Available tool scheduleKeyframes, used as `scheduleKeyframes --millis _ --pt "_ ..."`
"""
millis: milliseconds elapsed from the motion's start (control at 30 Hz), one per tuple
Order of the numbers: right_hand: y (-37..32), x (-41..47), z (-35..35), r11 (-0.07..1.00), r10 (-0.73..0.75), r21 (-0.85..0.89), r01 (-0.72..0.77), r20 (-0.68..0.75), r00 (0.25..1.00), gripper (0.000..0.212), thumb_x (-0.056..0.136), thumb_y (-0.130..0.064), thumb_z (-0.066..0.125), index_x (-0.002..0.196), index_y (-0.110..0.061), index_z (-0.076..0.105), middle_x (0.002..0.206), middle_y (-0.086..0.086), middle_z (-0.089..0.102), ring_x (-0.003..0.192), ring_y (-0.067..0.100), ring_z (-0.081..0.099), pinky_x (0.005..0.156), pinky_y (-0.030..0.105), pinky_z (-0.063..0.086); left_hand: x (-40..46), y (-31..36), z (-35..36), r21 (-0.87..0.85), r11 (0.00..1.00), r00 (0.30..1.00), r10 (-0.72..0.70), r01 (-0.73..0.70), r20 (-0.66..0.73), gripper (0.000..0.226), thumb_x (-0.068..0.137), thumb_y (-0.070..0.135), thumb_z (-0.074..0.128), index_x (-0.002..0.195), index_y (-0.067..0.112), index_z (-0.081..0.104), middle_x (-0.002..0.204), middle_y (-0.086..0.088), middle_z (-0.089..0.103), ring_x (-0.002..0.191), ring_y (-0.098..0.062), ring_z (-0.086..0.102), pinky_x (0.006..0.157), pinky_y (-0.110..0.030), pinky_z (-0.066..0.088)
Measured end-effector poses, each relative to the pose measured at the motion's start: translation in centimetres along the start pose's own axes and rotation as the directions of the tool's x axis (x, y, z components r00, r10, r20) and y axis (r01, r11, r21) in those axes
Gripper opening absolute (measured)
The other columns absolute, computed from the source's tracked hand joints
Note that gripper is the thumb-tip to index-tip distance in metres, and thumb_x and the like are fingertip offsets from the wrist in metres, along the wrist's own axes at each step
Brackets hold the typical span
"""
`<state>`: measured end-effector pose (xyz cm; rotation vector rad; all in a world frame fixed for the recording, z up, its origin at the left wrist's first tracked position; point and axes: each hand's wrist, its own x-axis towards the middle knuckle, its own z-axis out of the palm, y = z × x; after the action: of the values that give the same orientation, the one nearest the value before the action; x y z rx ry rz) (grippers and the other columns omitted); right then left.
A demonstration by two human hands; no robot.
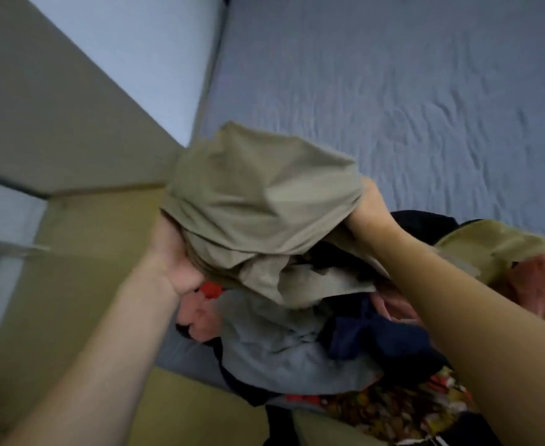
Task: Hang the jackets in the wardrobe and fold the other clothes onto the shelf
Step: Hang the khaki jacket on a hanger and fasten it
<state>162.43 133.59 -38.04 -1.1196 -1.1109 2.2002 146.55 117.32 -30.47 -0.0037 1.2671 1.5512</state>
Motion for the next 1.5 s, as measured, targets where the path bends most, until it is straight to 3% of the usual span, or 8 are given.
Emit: scheduleKeyframes --millis 167,400,600,767,967,1167,1367,1500 --pt "-1.8 -1.1 12.5 0.962 -0.247 -0.088 0.259 0.130 0.960 0.015 0.090 -0.003 0.058 0.079 -0.010 0.062 0.074 0.004 0.065 0.074 0.015 0.059 0.066 0.031 0.052 -2.7 -0.3 -10.3 -0.201 0.979 0.959 -0.095 0.041 -0.267 0.048 0.100 0.041 0.038 0.109 0.008 0.072 0.116 -0.016 0.068 0.093 -0.032 0.071 0.070 -0.046 0.060" --pt "-6.3 -5.4 31.3 0.929 -0.308 -0.109 0.354 0.306 0.901 0.013 0.086 -0.016 0.058 0.089 -0.027 0.053 0.095 0.008 0.065 0.085 0.018 0.064 0.076 0.038 0.059 -9.0 6.2 -19.8 -0.196 0.980 0.971 -0.014 -0.034 -0.238 0.024 0.086 0.014 0.049 0.091 0.004 0.071 0.087 -0.011 0.071 0.079 -0.026 0.072 0.065 -0.038 0.058" --pt "-8.3 -12.9 45.3 0.833 -0.296 -0.321 0.451 0.431 0.853 0.017 0.091 -0.014 0.053 0.086 -0.030 0.052 0.093 0.002 0.065 0.088 0.020 0.066 0.075 0.037 0.060 -16.1 14.3 -23.4 0.241 0.941 0.960 0.266 -0.238 -0.090 0.075 0.075 0.025 0.078 0.140 0.027 0.042 0.125 0.006 0.066 0.114 -0.014 0.062 0.091 -0.038 0.053" --pt "-11.5 -18.4 53.7 0.711 -0.157 -0.529 0.464 0.523 0.838 0.013 0.092 -0.019 0.053 0.079 -0.021 0.055 0.085 0.005 0.065 0.076 0.018 0.064 0.058 0.025 0.056 -22.4 19.8 -26.4 0.444 0.787 0.704 0.598 -0.427 -0.383 0.036 0.089 0.024 0.067 0.124 0.019 0.058 0.115 -0.003 0.069 0.102 -0.019 0.068 0.084 -0.038 0.058" --pt "-10.8 -23.1 61.9 0.642 -0.018 -0.555 0.528 0.678 0.734 0.012 0.081 -0.013 0.067 0.092 -0.008 0.067 0.090 0.013 0.071 0.074 0.026 0.070 0.064 0.033 0.061 -34.9 25.1 -36.2 0.272 0.780 0.455 0.568 -0.564 -0.686 0.026 0.091 0.014 0.048 0.108 0.011 0.066 0.097 -0.008 0.074 0.083 -0.019 0.072 0.058 -0.024 0.054" --pt "-5.5 -26.9 74.7 0.572 0.080 -0.573 0.587 0.751 0.655 0.024 0.076 -0.018 0.072 0.096 -0.005 0.069 0.090 0.013 0.072 0.080 0.030 0.070 0.073 0.040 0.060 -45.7 30.9 -48.1 0.250 0.704 0.305 0.561 -0.665 -0.770 0.008 0.084 0.015 0.056 0.084 0.009 0.061 0.077 -0.007 0.065 0.072 -0.021 0.060 0.068 -0.029 0.046" --pt "-1.4 -30.3 89.4 0.633 0.391 -0.602 0.488 0.792 0.470 0.032 0.084 -0.030 0.064 0.105 -0.007 0.068 0.093 0.012 0.074 0.075 0.026 0.073 0.060 0.033 0.058 -52.6 36.9 -61.4 0.395 0.759 0.223 0.565 -0.518 -0.794 0.016 0.088 0.020 0.057 0.096 0.008 0.064 0.094 -0.011 0.068 0.087 -0.025 0.063 0.077 -0.032 0.052" --pt "0.8 -32.0 98.3 0.789 0.363 -0.502 0.354 0.846 0.391 0.032 0.081 -0.034 0.055 0.083 -0.005 0.068 0.077 0.011 0.068 0.061 0.021 0.066 0.059 0.026 0.055 -54.8 40.5 -67.5 0.594 0.795 0.174 0.606 -0.120 -0.776 0.029 0.088 0.024 0.058 0.115 0.013 0.057 0.119 -0.008 0.060 0.104 -0.026 0.060 0.089 -0.039 0.053"
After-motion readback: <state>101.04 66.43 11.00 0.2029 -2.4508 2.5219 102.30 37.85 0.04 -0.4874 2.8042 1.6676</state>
